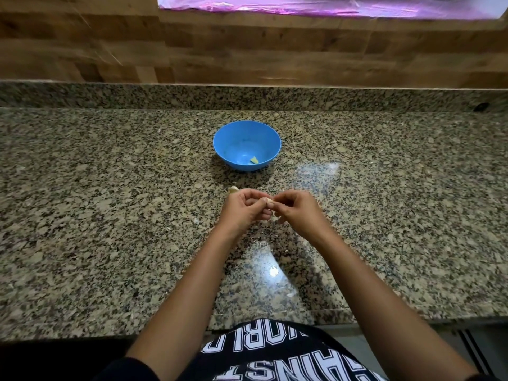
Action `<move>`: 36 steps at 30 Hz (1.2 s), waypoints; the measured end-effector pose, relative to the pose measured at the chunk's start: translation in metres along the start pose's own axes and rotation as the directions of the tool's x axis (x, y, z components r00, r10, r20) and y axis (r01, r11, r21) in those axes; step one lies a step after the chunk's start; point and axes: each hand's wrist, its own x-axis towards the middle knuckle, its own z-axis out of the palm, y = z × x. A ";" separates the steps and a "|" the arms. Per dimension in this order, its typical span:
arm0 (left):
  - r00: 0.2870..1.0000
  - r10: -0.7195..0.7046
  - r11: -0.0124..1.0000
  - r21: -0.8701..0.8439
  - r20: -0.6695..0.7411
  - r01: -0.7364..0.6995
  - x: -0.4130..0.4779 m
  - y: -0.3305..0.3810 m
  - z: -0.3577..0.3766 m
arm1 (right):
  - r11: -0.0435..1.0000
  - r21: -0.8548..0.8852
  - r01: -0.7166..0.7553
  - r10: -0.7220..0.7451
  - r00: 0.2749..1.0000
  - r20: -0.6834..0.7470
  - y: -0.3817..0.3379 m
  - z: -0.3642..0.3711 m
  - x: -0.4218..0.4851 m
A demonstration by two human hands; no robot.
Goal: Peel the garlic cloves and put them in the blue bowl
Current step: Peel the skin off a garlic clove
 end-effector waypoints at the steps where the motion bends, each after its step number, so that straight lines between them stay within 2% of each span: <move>1: 1.000 0.024 0.998 0.055 -0.003 -0.024 0.000 0.000 0.001 | 1.000 -0.024 0.003 -0.003 1.000 -0.018 0.001 0.001 0.001; 4: 0.996 0.084 0.983 0.163 0.005 -0.084 0.000 -0.001 0.001 | 0.996 -0.081 0.026 -0.031 0.998 -0.061 0.005 0.003 0.003; 8: 0.996 0.087 0.982 0.168 0.011 -0.088 0.001 -0.001 0.001 | 0.998 -0.041 0.040 -0.043 0.997 -0.071 0.006 0.002 0.001; 14: 0.997 0.048 0.989 0.145 -0.054 -0.040 0.005 -0.004 -0.013 | 0.983 0.183 -0.015 0.035 0.993 -0.111 0.008 -0.007 0.000; 20: 0.999 0.052 0.990 0.128 -0.010 -0.050 0.004 -0.001 0.000 | 0.993 0.104 0.054 -0.039 0.989 -0.140 0.010 -0.007 0.004; 23: 0.984 0.175 0.946 0.280 -0.010 -0.166 0.006 0.000 0.003 | 0.992 0.093 0.082 -0.067 0.987 -0.147 0.011 -0.006 0.005; 26: 0.970 0.245 0.894 0.386 0.004 -0.227 0.008 0.001 0.003 | 0.976 0.203 0.072 -0.045 0.990 -0.131 0.011 -0.007 0.004; 30: 0.977 0.213 0.925 0.320 0.015 -0.206 0.008 -0.001 0.002 | 0.919 0.392 0.030 0.010 0.995 -0.099 0.010 -0.006 0.004; 36: 0.990 0.138 0.981 0.130 0.036 -0.142 0.004 0.003 0.004 | 0.853 0.522 -0.012 0.041 0.998 -0.045 0.011 -0.008 0.004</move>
